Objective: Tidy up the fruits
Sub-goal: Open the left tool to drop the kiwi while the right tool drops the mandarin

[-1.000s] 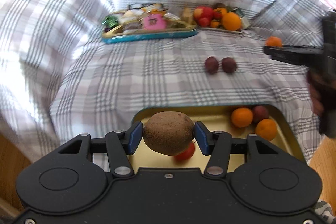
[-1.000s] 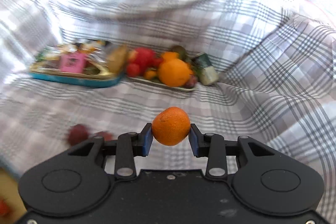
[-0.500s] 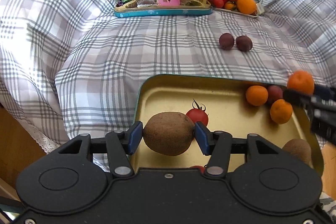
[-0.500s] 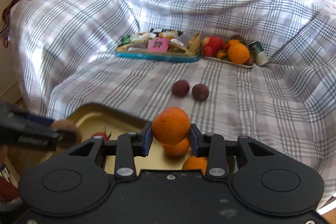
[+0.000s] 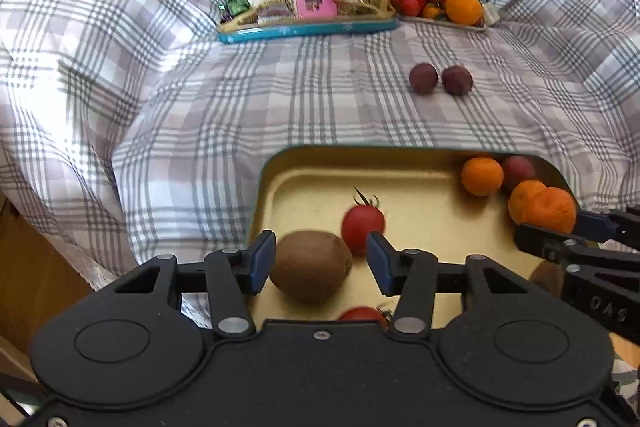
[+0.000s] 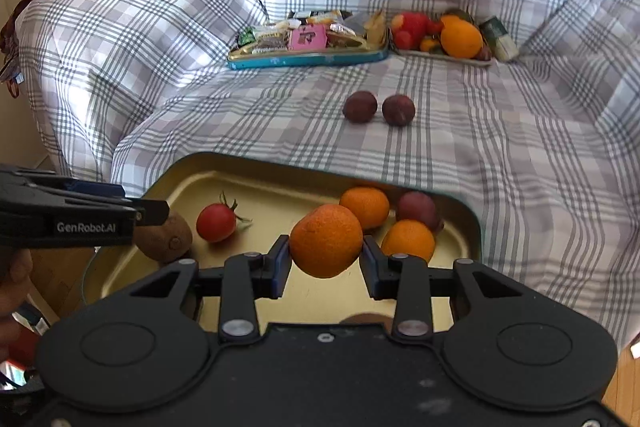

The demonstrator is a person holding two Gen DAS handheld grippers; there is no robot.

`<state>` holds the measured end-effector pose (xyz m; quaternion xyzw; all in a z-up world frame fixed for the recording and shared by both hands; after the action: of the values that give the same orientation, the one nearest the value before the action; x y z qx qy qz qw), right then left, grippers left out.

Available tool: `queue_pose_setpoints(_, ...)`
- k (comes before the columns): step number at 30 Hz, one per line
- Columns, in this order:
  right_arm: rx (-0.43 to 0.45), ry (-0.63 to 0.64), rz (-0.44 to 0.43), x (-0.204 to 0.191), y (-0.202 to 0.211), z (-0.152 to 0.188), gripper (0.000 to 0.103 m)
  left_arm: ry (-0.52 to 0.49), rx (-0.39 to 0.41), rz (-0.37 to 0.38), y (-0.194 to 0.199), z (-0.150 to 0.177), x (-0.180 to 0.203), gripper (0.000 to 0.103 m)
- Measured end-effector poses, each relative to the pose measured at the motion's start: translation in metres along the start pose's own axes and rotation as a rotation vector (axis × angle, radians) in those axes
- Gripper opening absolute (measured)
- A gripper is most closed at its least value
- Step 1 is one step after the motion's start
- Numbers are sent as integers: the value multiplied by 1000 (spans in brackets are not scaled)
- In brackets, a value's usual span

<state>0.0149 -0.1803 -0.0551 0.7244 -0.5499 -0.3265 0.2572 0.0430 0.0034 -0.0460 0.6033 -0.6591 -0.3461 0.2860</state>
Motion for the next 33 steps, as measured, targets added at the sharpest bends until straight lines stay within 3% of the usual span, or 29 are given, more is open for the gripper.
queue_pose_setpoints(9, -18, 5, 9, -1, 3, 5, 39, 2, -13, -40, 1, 1, 5, 56)
queue_pose_setpoints(33, -60, 14, 3, -2, 6, 7, 39, 15, -62, -25, -1, 6, 8, 56)
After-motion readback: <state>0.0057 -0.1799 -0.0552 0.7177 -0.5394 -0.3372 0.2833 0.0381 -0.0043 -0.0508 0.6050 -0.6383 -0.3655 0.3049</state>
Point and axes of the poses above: each gripper's, at about its wrist camera, not at the fingertips, and y roughly against the way its jaws point, x to its right, z to its underside, the point moved 3 cm from there along -y, roughly the way its jaws point, and after that the axes turned 2 degrees about -z, right-handed, at the moved point
